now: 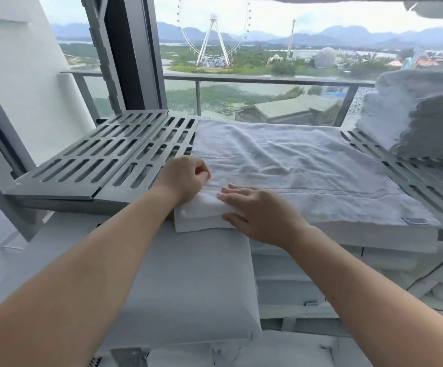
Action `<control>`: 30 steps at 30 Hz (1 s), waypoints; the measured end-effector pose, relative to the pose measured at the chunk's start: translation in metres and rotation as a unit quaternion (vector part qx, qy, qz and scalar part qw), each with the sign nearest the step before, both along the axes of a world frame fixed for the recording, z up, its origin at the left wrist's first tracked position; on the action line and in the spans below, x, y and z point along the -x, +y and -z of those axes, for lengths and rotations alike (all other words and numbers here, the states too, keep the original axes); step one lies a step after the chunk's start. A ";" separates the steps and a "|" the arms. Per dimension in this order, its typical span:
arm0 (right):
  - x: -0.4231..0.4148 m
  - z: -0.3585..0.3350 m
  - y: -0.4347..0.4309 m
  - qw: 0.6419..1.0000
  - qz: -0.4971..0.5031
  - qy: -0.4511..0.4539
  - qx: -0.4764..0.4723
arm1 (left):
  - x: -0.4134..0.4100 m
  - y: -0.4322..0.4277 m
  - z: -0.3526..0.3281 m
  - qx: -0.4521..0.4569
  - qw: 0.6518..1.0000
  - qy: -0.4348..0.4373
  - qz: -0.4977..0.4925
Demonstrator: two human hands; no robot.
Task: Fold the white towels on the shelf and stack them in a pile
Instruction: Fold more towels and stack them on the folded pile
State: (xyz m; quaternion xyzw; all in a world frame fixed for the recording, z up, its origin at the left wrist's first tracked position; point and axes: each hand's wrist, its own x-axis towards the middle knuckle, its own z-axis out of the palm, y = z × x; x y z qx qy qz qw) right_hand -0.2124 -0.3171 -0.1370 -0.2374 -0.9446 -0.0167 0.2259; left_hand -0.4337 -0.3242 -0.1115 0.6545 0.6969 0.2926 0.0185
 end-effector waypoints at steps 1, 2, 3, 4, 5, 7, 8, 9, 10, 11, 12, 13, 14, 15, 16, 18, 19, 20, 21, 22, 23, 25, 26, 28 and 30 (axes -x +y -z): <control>-0.001 0.002 -0.002 1.000 0.001 0.007 -0.013 | -0.001 0.002 0.001 0.002 1.000 0.011 -0.006; -0.002 0.003 -0.004 1.000 0.003 0.014 -0.022 | -0.002 0.004 0.001 0.004 1.000 0.024 -0.015; -0.003 0.005 -0.007 0.999 0.004 0.022 -0.026 | -0.004 0.007 0.000 0.010 0.999 0.039 -0.027; -0.004 0.005 -0.010 0.999 0.005 0.031 -0.028 | -0.006 0.010 -0.002 0.021 0.997 0.058 -0.040; -0.005 0.006 -0.012 0.999 0.005 0.043 -0.027 | -0.009 0.013 -0.004 0.037 0.994 0.082 -0.054; -0.010 0.007 -0.016 0.997 0.004 0.070 -0.015 | -0.016 0.018 -0.006 0.062 0.985 0.139 -0.074; -0.014 0.008 -0.017 0.997 0.001 0.076 -0.013 | -0.019 0.020 -0.006 0.066 0.981 0.162 -0.082; -0.017 0.009 -0.019 0.997 -0.001 0.077 -0.014 | -0.022 0.020 -0.005 0.066 0.978 0.178 -0.089; -0.019 0.011 -0.020 0.997 -0.001 0.077 -0.014 | -0.024 0.020 -0.004 0.066 0.975 0.190 -0.095; -0.020 0.011 -0.022 0.997 0.003 0.079 -0.012 | -0.025 0.020 -0.004 0.069 0.973 0.195 -0.101; -0.018 0.011 -0.024 0.996 0.012 0.085 -0.013 | -0.026 0.019 -0.005 0.076 0.972 0.196 -0.104; -0.015 0.009 -0.026 0.995 0.021 0.095 -0.021 | -0.027 0.018 -0.006 0.086 0.972 0.195 -0.104; -0.012 0.006 -0.028 0.993 0.031 0.107 -0.034 | -0.028 0.016 -0.007 0.094 0.972 0.192 -0.102; -0.008 0.002 -0.030 0.991 0.041 0.117 -0.049 | -0.029 0.014 -0.009 0.100 0.973 0.186 -0.099; -0.004 -0.002 -0.032 0.988 0.051 0.126 -0.067 | -0.029 0.012 -0.010 0.101 0.974 0.177 -0.095; -0.001 -0.007 -0.038 0.985 0.082 0.127 -0.088 | -0.028 0.007 -0.012 0.101 0.977 0.166 -0.086; -0.001 -0.007 -0.040 0.986 0.094 0.109 -0.084 | -0.028 0.005 -0.014 0.103 0.976 0.171 -0.086; -0.002 -0.006 -0.043 0.989 0.095 0.079 -0.079 | -0.028 0.002 -0.015 0.105 0.972 0.186 -0.092; -0.005 -0.003 -0.045 0.993 0.081 0.043 -0.079 | -0.029 0.001 -0.016 0.107 0.966 0.210 -0.105; -0.010 0.000 -0.046 0.995 0.062 0.010 -0.080 | -0.031 -0.001 -0.018 0.103 0.959 0.237 -0.121; -0.017 0.001 -0.046 0.996 0.046 -0.002 -0.071 | -0.035 -0.002 -0.020 0.087 0.952 0.259 -0.135; -0.034 -0.001 -0.045 0.998 0.046 0.027 -0.027 | -0.047 -0.003 -0.020 0.024 0.956 0.260 -0.133; -0.043 -0.001 -0.043 0.997 0.056 0.051 -0.018 | -0.055 -0.003 -0.019 -0.007 0.967 0.230 -0.112; -0.063 0.000 -0.038 0.991 0.095 0.090 -0.025 | -0.077 -0.003 -0.016 -0.039 0.988 0.146 -0.042; -0.086 0.003 -0.030 0.983 0.145 0.107 -0.030 | -0.100 -0.004 -0.013 -0.026 0.996 0.083 0.036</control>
